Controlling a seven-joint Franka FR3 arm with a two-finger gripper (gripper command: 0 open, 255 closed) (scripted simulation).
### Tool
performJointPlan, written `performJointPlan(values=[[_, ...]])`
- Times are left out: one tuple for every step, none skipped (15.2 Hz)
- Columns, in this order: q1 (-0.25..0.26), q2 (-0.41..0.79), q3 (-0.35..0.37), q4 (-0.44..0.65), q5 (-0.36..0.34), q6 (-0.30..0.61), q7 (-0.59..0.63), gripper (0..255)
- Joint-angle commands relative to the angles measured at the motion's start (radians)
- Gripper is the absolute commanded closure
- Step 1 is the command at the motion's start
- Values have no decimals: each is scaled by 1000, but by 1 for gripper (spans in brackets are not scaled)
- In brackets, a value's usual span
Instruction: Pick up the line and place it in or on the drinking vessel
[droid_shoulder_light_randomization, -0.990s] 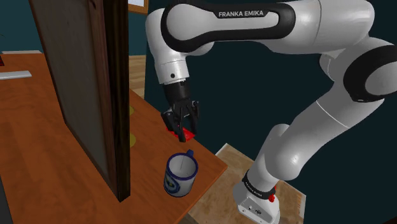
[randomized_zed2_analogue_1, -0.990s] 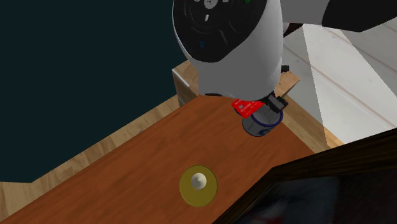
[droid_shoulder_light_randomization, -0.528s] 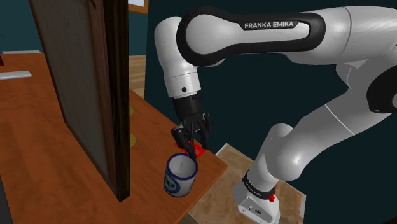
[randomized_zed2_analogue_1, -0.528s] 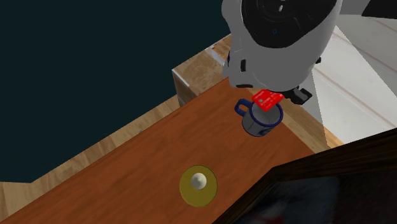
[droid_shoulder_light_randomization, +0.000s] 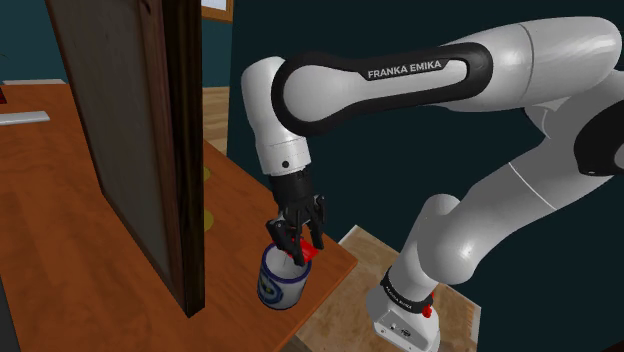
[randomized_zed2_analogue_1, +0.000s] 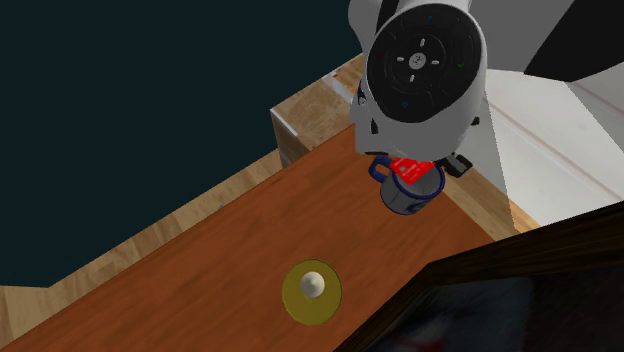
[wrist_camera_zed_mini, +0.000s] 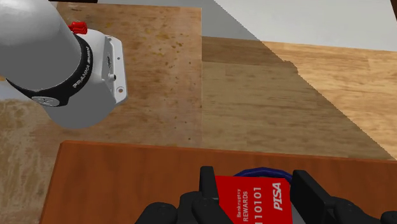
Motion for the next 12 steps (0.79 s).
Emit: performJointPlan(values=[[0, 12, 6, -16, 1, 29, -5, 255], [1, 17, 9, -26, 2, 43, -8, 255], [1, 22, 11, -35, 2, 57, -11, 255], [1, 28, 15, -47, 3, 74, -15, 255], [1, 28, 15, -47, 3, 74, -15, 255], [1, 28, 15, -47, 3, 74, -15, 255], [1, 28, 15, -47, 3, 74, -15, 255], [0, 28, 15, -47, 3, 74, -15, 255], [0, 28, 15, -47, 3, 74, -15, 255], [0, 28, 15, -47, 3, 74, -15, 255], [0, 28, 16, -47, 3, 74, -15, 255], [0, 28, 16, -47, 3, 74, -15, 255]])
